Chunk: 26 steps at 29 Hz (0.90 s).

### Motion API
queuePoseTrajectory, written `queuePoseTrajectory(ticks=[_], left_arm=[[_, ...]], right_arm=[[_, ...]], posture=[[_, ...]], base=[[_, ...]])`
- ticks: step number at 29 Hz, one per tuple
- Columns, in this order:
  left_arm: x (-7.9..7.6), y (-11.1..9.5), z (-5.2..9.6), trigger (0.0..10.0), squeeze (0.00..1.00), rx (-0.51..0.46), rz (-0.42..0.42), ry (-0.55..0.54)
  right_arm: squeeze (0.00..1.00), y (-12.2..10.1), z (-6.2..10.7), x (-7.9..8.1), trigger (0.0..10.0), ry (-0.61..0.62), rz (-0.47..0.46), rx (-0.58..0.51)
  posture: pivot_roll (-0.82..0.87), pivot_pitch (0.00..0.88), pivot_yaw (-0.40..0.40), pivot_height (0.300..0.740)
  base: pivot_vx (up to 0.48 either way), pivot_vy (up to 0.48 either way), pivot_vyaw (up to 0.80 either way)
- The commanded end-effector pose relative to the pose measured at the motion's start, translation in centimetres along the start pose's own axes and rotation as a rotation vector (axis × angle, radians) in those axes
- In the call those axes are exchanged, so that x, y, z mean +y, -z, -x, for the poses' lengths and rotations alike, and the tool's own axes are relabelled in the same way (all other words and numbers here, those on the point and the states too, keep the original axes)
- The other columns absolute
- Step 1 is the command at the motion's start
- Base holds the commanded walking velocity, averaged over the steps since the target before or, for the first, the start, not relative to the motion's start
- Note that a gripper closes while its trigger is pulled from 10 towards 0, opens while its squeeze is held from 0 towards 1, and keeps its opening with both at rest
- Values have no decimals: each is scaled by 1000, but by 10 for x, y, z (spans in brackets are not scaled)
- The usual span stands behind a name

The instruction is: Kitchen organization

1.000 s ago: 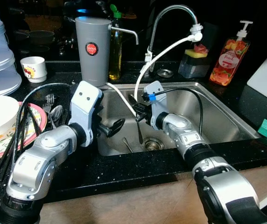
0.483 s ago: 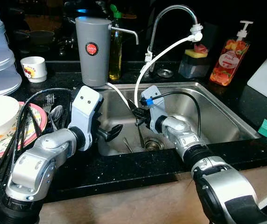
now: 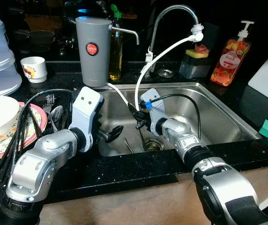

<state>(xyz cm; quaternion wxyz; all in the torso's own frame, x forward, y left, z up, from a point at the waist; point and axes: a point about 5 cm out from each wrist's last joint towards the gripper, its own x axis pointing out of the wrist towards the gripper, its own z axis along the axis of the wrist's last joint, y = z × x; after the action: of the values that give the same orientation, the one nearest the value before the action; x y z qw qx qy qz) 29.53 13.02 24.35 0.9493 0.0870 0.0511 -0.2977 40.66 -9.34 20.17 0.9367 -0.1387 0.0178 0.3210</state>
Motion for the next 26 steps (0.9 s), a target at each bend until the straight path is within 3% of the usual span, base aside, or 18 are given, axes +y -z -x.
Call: queuePoseTrajectory(ticks=[1,11,12,13,16,17,18,26], left_arm=[[-5,1,-1,10000,0,10,-13,17],[-5,4,-1,10000,0,15,-13,6],[-5,3,-1,10000,0,13,-14,4],[-5,3,-1,10000,0,13,-15,4],[-5,3,-2,10000,0,13,-17,4],[-4,3,-2,10000,0,13,-18,5],[-4,2,-2,10000,0,13,-20,5],[-1,0,-2,10000,0,7,-20,0]], right_arm=[[0,11,2,1,10000,0,-7,43],[0,28,5,5,10000,-13,-2,122],[702,30,5,6,10000,-15,-14,124],[1000,31,5,6,10000,-16,-15,123],[1000,31,6,6,10000,-16,-8,125],[682,31,6,6,10000,-12,-5,125],[0,31,6,4,10000,-1,-4,122],[0,15,9,-10,10000,71,-19,46]], posture=[[8,52,-71,740],[6,51,-74,740],[5,51,-72,740],[5,51,-72,740],[3,48,-66,740],[2,47,-64,740],[2,46,-63,740],[4,38,-56,740]], base=[[0,0,0],[0,0,0],[0,0,0],[0,0,0],[0,0,0],[0,0,0],[0,0,0],[0,0,0]])
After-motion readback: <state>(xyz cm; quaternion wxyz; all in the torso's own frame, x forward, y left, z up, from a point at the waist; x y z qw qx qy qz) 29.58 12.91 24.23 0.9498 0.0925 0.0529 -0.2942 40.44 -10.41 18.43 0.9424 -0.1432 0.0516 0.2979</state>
